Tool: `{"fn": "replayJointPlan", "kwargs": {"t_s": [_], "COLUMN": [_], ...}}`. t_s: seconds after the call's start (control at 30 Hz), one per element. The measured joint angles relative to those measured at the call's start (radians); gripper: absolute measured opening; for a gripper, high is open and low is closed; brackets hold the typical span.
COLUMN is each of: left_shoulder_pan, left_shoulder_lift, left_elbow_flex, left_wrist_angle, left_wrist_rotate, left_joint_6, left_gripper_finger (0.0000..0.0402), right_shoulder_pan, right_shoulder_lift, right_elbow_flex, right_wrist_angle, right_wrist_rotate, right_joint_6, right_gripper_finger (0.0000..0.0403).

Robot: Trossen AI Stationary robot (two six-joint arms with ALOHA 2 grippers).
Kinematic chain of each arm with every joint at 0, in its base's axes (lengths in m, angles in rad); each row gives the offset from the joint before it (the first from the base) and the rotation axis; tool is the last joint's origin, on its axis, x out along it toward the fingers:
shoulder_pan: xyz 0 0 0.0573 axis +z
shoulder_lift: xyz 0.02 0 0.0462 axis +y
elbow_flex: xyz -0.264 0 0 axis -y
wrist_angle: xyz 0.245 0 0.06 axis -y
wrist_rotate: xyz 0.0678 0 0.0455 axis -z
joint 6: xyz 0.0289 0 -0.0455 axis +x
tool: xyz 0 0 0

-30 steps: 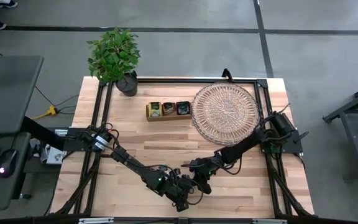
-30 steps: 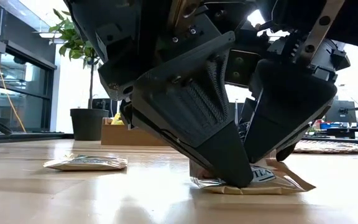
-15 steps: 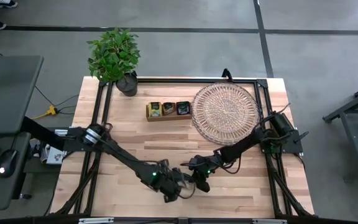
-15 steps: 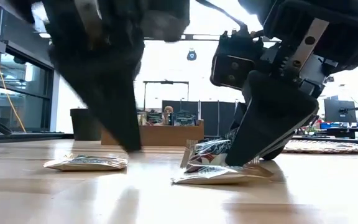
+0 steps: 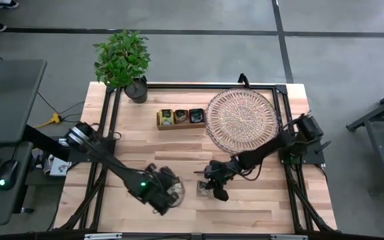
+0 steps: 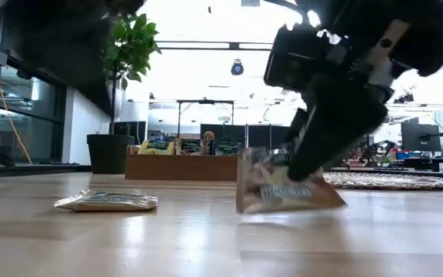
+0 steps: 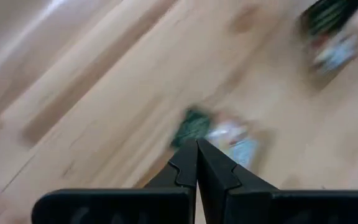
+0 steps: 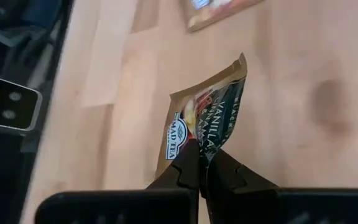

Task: Pick & Place Tea
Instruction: Put the brown tea bag into the middle section of the wooden organizer

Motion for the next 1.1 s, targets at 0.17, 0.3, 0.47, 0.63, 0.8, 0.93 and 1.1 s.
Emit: {"fn": "replayJointPlan", "kwargs": {"t_s": [0.17,0.3,0.47,0.63,0.8,0.93,1.1], "left_shoulder_pan": [-0.045,-0.055,-0.051,-0.031,0.002,0.025,0.053], "left_shoulder_lift": [-0.137,-0.233,-0.289,-0.289,-0.289,-0.289,-0.289], "left_elbow_flex": [-0.244,-0.445,-0.632,-0.765,-0.885,-0.956,-1.026], "left_wrist_angle": [0.249,0.580,0.890,1.092,1.315,1.449,1.582], "left_wrist_rotate": [-0.034,-0.049,-0.077,-0.042,0.016,0.060,0.160], "left_joint_6": [-0.169,-0.171,-0.125,-0.126,-0.092,-0.036,0.023], "left_gripper_finger": [0.0001,0.0001,0.0001,0.0001,0.0001,0.0001,0.0001], "right_shoulder_pan": [-0.048,-0.100,-0.186,-0.288,-0.378,-0.446,-0.538], "right_shoulder_lift": [-0.096,-0.159,-0.199,-0.205,-0.205,-0.205,-0.205], "right_elbow_flex": [0.000,0.002,0.002,0.002,0.051,0.124,0.216], "right_wrist_angle": [-0.115,-0.181,-0.240,-0.257,-0.307,-0.351,-0.363], "right_wrist_rotate": [0.034,0.040,0.037,-0.022,-0.032,-0.032,-0.009], "right_joint_6": [-0.125,-0.222,-0.343,-0.431,-0.526,-0.622,-0.697], "right_gripper_finger": [0.0000,0.0000,0.0000,0.0000,0.0000,0.0000,0.0000]}}
